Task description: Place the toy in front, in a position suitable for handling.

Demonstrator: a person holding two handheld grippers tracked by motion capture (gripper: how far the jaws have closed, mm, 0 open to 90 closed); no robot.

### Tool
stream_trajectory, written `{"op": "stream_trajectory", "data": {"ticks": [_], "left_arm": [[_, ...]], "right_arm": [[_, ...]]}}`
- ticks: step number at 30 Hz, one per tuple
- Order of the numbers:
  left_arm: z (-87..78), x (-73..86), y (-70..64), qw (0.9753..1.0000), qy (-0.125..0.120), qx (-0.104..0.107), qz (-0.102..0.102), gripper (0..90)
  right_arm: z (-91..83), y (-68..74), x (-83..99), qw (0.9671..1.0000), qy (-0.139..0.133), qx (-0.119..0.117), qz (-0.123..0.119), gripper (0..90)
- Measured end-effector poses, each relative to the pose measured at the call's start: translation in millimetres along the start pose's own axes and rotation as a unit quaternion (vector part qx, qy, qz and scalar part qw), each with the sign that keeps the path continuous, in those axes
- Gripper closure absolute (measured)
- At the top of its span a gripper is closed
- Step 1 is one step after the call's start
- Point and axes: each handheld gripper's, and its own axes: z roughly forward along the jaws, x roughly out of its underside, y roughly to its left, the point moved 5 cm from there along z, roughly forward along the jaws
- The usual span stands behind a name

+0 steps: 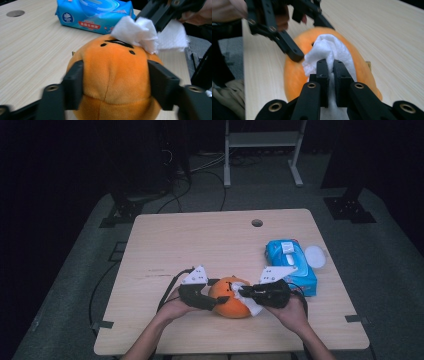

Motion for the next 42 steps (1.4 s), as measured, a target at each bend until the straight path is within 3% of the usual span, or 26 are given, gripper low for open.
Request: {"op": "stream_trajectory", "data": {"ticks": [2, 5, 8, 13, 16, 18, 20, 22, 25, 26, 30, 33, 35, 38, 42], "left_arm": [[-0.8, -1.6, 3.2, 0.9998, -0.014, -0.007, -0.012, 17.7], [0.8, 0.8, 5.8, 0.9995, -0.014, -0.008, -0.025, 11.0], [7.4, 5.2, 4.8, 0.9991, -0.012, 0.006, -0.041, 14.3], [7.3, 0.1, -0.7, 0.9996, -0.017, -0.004, -0.02, 29.9], [9.7, -1.7, -4.5, 0.9998, -0.018, -0.004, -0.006, 31.0], [9.2, -1.3, -3.7, 0.9998, -0.016, -0.007, -0.007, 30.1], [8.7, 0.2, -0.9, 0.9996, -0.015, -0.011, -0.02, 24.5], [9.4, 1.3, 2.4, 0.9989, -0.011, -0.008, -0.046, 14.4], [10.6, 2.3, 3.5, 0.9981, -0.016, -0.001, -0.059, 14.7], [10.3, 1.9, 2.3, 0.9985, -0.019, -0.004, -0.052, 20.7], [9.5, -2.3, -3.8, 0.9994, -0.02, -0.009, -0.025, 29.4], [12.7, -6.4, -15.3, 0.9996, -0.015, -0.014, 0.02, 30.5], [15.4, -9.9, -26.1, 0.9977, -0.008, -0.021, 0.064, 31.0], [18.1, -11.4, -37.5, 0.9937, 0.0, -0.024, 0.109, 31.9], [18.8, -10.6, -40.1, 0.9927, 0.0, -0.021, 0.119, 32.4]], "right_arm": [[0.4, -6.5, 5.6, 0.9999, 0.008, 0.005, 0.01, 83.4], [-3.2, -15.6, 10.6, 0.9995, 0.007, 0.005, 0.031, 83.4], [-5.4, -20.4, 13.7, 0.9993, 0.007, 0.007, 0.035, 83.4], [-8.0, -13.6, 8.1, 0.9996, 0.001, 0.012, 0.025, 83.4], [-8.1, -2.8, -1.0, 0.9996, -0.021, -0.014, 0.015, 83.4], [-6.0, 2.5, -4.3, 0.9998, -0.017, -0.009, 0.0, 83.3], [-4.8, 1.5, -3.5, 0.9999, -0.013, -0.009, 0.002, 83.4], [-4.2, -4.0, 0.7, 0.9999, -0.008, -0.006, 0.009, 83.4], [-4.8, -9.6, 4.8, 0.9998, -0.005, -0.001, 0.017, 83.4], [-5.3, -10.5, 5.3, 0.9998, -0.004, 0.001, 0.018, 83.4], [-7.5, -5.6, 1.2, 0.9999, -0.009, 0.002, 0.009, 83.4], [-8.3, 8.7, -8.7, 0.9994, -0.026, -0.021, -0.007, 83.4], [-6.2, 18.3, -15.6, 0.999, -0.027, -0.022, -0.027, 83.4], [-6.1, 24.8, -22.1, 0.9988, -0.027, -0.017, -0.037, 83.5], [-11.7, 13.7, -21.7, 0.9993, -0.03, -0.005, -0.021, 83.4]]}}
